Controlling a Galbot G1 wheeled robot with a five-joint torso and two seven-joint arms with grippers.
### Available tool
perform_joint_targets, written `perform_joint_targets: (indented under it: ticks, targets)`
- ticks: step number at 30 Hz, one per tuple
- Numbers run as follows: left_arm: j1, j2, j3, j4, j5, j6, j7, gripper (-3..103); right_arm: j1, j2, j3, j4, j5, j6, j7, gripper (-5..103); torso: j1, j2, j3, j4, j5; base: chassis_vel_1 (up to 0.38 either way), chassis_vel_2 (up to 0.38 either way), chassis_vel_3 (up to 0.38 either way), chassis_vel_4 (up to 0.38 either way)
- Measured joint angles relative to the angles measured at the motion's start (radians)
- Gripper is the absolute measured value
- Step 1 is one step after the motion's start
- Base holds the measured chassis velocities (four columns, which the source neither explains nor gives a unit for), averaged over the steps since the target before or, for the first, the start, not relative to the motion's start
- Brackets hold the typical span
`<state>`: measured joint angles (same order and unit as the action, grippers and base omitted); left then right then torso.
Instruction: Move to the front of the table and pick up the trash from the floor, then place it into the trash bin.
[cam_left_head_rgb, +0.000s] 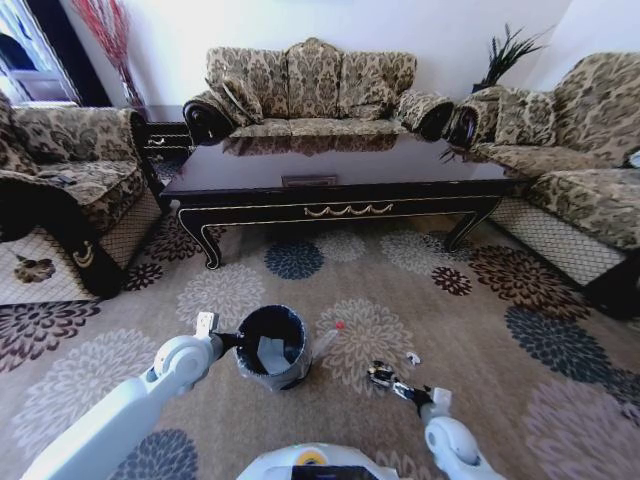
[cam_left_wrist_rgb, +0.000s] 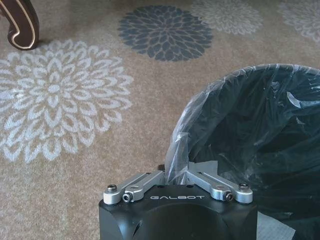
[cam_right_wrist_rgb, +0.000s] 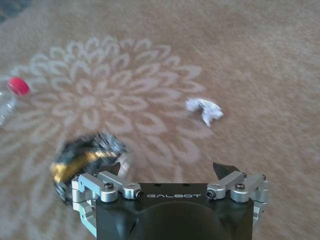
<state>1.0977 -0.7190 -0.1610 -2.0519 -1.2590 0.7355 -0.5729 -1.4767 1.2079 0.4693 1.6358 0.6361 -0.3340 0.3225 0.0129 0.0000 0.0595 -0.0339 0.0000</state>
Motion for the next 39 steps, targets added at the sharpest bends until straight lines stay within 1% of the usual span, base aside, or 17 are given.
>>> perform_joint_targets:
  ticks: [5, 10, 13, 19, 23, 24, 25, 26, 28, 29, 30, 31, 35, 36, 37, 38, 39]
  targets:
    - [0.011, 0.005, -0.007, -0.005, 0.005, 0.0, 0.0, 0, 0.025, 0.001, -0.008, 0.027, -0.001, -0.002, 0.022, 100, 0.0, 0.0, 0.0, 0.0001, 0.0, 0.0, 0.0, 0.0, 0.0]
    - [0.011, 0.003, -0.005, -0.004, 0.009, 0.0, 0.001, 0, 0.021, -0.029, 0.014, 0.091, 0.047, -0.012, 0.041, 100, 0.0, 0.0, 0.0, -0.0001, -0.0001, 0.0, 0.0, 0.0, 0.0]
    - [0.007, 0.0, -0.002, -0.001, 0.01, 0.0, 0.002, 0, 0.011, -0.028, 0.01, 0.109, 0.051, -0.018, 0.042, 100, 0.0, 0.0, 0.0, -0.0003, -0.0003, 0.0, 0.0, 0.0, 0.0]
    - [0.012, -0.001, 0.001, -0.006, 0.012, 0.0, 0.002, 0, 0.019, 0.036, -0.034, 0.073, 0.047, -0.027, 0.057, 100, 0.0, 0.0, 0.0, -0.0003, 0.0, 0.0, 0.0, 0.0, 0.0]
    - [0.022, 0.008, -0.007, -0.011, 0.014, 0.0, 0.002, 0, 0.036, 0.047, -0.047, 0.039, 0.054, -0.029, 0.063, 100, 0.0, 0.0, 0.0, 0.0001, 0.0002, 0.0, 0.0, 0.0, 0.0]
    - [0.023, 0.009, -0.008, -0.013, 0.014, 0.0, 0.001, 0, 0.041, 0.049, -0.048, 0.031, 0.057, -0.03, 0.064, 103, 0.0, 0.0, 0.0, 0.0002, 0.0001, 0.0, 0.0, 0.0, 0.0]
    - [0.023, 0.011, -0.009, -0.015, 0.014, 0.0, 0.002, 0, 0.046, 0.05, -0.049, 0.019, 0.063, -0.03, 0.065, 100, 0.0, 0.0, 0.0, 0.0001, 0.0, 0.0, 0.0, 0.0, 0.0]
    - [0.023, 0.011, -0.009, -0.015, 0.014, 0.0, 0.002, 0, 0.046, 0.05, -0.049, 0.019, 0.063, -0.03, 0.065, 100, 0.0, 0.0, 0.0, 0.0001, 0.0, 0.0, 0.0, 0.0, 0.0]
    - [0.022, 0.012, -0.009, -0.017, 0.014, 0.0, 0.002, 0, 0.048, 0.054, -0.05, 0.002, 0.072, -0.033, 0.07, 90, 0.0, 0.0, 0.0, -0.0001, 0.0, 0.0, 0.0, 0.0, 0.0]
    - [0.021, 0.012, -0.009, -0.017, 0.014, 0.0, 0.002, 0, 0.047, 0.055, -0.051, -0.002, 0.075, -0.033, 0.07, 90, 0.0, 0.0, 0.0, -0.0002, 0.0, 0.0, 0.0, 0.0, 0.0]
    - [0.019, 0.012, -0.009, -0.017, 0.014, 0.0, 0.001, 0, 0.045, 0.059, -0.052, -0.009, 0.079, -0.034, 0.072, 85, 0.0, 0.0, 0.0, -0.0002, 0.0, 0.0, 0.0, 0.0, 0.0]
    - [0.019, 0.012, -0.009, -0.017, 0.014, 0.0, 0.001, 0, 0.045, 0.059, -0.052, -0.009, 0.079, -0.034, 0.072, 85, 0.0, 0.0, 0.0, -0.0002, 0.0, 0.0, 0.0, 0.0, 0.0]
    - [0.02, 0.01, -0.004, -0.018, 0.014, 0.0, -0.001, 0, 0.047, 0.062, -0.053, -0.021, 0.094, -0.035, 0.074, 63, 0.0, 0.0, 0.0, -0.0002, 0.0, 0.0, 0.0, 0.0, 0.0]
    - [0.02, 0.01, -0.004, -0.018, 0.014, 0.0, -0.001, 0, 0.047, 0.062, -0.053, -0.021, 0.094, -0.035, 0.074, 63, 0.0, 0.0, 0.0, -0.0002, 0.0, 0.0, 0.0, 0.0, 0.0]
    - [0.022, 0.01, -0.004, -0.019, 0.014, 0.0, -0.002, 0, 0.049, 0.062, -0.054, -0.022, 0.098, -0.035, 0.074, 57, 0.0, 0.0, 0.0, -0.0002, 0.0, 0.0, 0.0, 0.0, 0.0]
    - [0.023, 0.01, -0.004, -0.02, 0.015, 0.0, -0.002, 0, 0.05, 0.061, -0.055, -0.022, 0.101, -0.035, 0.073, 57, 0.0, 0.0, 0.0, -0.0001, 0.0, 0.0, 0.0, 0.0, 0.0]
    - [0.025, 0.01, -0.004, -0.02, 0.016, 0.0, -0.002, 0, 0.052, 0.058, -0.055, -0.023, 0.109, -0.035, 0.071, 52, 0.0, 0.0, 0.0, -0.0001, 0.0, 0.0, 0.0, 0.0, 0.0]
